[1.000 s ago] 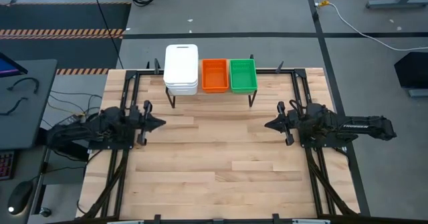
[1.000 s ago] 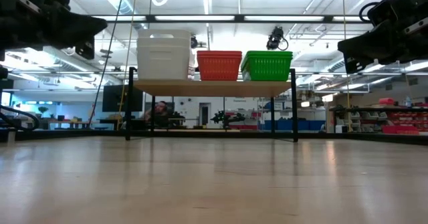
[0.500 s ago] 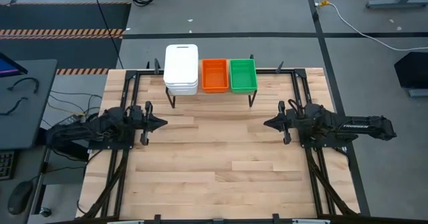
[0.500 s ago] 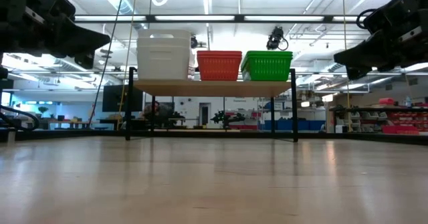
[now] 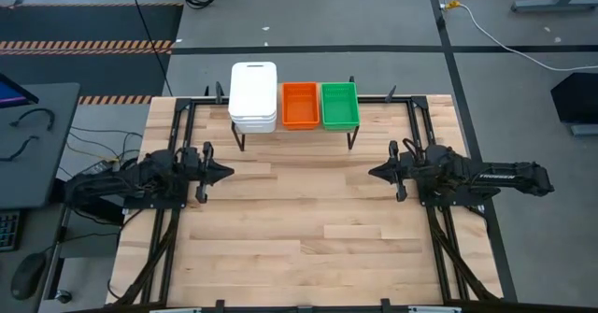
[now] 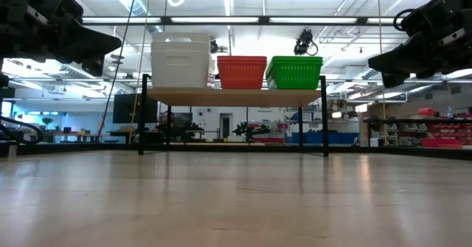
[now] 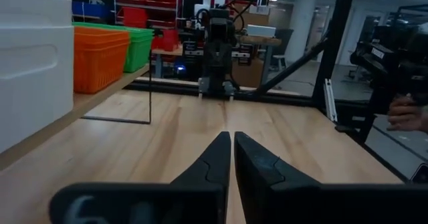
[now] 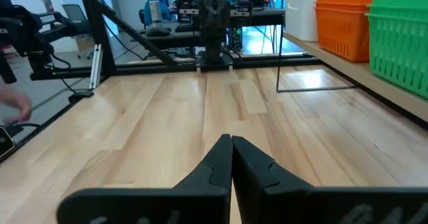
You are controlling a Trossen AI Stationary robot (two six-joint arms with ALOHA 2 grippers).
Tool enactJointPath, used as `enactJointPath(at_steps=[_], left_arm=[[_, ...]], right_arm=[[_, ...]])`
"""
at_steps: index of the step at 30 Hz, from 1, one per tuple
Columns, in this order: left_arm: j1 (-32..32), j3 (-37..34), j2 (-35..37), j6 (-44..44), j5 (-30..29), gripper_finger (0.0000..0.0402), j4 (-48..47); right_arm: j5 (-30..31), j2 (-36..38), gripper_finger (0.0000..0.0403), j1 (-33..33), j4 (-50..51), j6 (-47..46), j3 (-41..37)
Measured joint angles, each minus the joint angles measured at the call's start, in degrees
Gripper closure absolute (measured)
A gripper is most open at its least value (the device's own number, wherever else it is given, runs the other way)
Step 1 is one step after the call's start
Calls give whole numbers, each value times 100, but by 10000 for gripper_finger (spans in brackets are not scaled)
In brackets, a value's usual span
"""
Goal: Stack baskets on shelf by color
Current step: Return to Home Position
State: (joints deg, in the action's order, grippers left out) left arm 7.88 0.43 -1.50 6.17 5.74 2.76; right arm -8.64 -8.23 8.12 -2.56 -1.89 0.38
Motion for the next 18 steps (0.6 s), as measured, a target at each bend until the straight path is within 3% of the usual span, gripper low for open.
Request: enactJointPath(at_steps=[18], left_arm=[[0,0,0,-37,-3,376,8]], right_arm=[[0,0,389,0,-36,13,0]])
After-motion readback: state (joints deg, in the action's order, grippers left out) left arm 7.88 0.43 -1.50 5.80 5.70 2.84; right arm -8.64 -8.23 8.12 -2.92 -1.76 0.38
